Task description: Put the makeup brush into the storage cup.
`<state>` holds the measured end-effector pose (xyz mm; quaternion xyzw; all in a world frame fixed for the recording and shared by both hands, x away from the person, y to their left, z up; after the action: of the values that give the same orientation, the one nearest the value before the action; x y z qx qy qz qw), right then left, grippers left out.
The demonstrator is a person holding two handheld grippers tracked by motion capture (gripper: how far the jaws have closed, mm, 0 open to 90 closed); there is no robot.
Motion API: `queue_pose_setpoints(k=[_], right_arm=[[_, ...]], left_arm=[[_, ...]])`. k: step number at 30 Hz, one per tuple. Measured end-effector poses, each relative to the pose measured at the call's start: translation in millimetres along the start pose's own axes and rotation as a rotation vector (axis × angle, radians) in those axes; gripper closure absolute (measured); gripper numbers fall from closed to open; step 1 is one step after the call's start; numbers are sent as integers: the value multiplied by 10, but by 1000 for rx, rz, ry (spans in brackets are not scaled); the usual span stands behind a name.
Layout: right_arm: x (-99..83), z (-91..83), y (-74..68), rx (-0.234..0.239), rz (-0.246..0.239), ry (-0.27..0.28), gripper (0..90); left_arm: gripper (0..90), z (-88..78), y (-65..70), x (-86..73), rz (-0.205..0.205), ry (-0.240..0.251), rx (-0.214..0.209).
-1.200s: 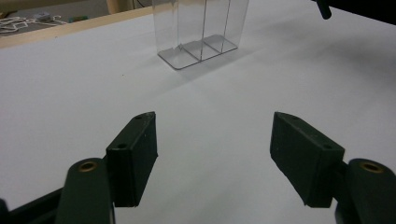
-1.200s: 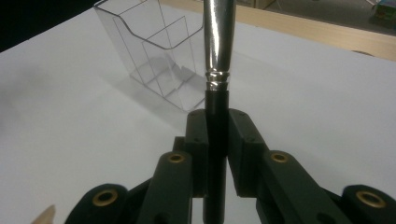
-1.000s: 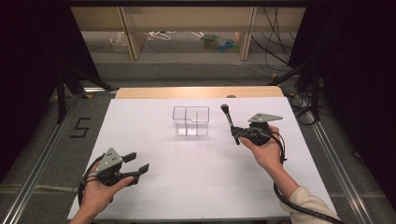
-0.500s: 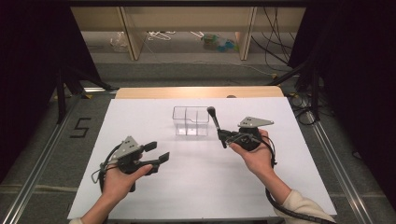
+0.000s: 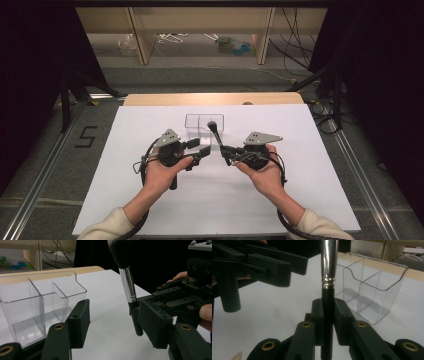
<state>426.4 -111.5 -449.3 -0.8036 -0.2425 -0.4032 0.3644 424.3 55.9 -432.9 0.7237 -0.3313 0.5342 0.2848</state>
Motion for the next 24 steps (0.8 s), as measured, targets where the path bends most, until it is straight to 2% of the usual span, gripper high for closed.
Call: queue_pose_setpoints(k=[6, 9, 11, 13, 15, 17, 18, 19, 21, 24], right_arm=[[-12, 27, -33, 6, -13, 2, 797], [-25, 54, -59, 23, -14, 3, 797], [-26, 55, -59, 9, -18, 5, 797], [-33, 57, -66, 18, -22, -5, 797], [-42, 71, -83, 32, -15, -5, 797], [-47, 72, -85, 29, -16, -10, 797], [-57, 79, -93, 27, -16, -13, 797], [-59, 72, -93, 15, -24, -20, 797], [-63, 85, -118, 29, -24, -19, 797], [-62, 82, -127, 17, -37, -19, 796]], left_arm=[[462, 33, 5, 31, -6, 14, -3], [485, 82, 46, 42, -24, 24, -24], [502, 109, 63, 58, -22, 32, -32], [529, 135, 64, 74, -17, 42, -36], [560, 162, 71, 90, -30, 59, -48], [580, 171, 74, 95, -34, 62, -47], [623, 180, 78, 98, -27, 63, -52], [644, 188, 83, 100, -39, 64, -44], [676, 190, 79, 103, -42, 69, -40], [729, 184, 75, 104, -31, 77, -41]])
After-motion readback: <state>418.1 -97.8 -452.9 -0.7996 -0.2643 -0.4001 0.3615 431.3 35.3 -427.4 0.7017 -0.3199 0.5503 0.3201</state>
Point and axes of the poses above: each handheld gripper's, and its own axes: z roughly forward along the jaws, x roughly out of its top, y roughly to its right, the point moved 6 cm from there along z, roughly forward along the jaws, and after that the axes turned 15 degrees about z, right-handed, at the moved point
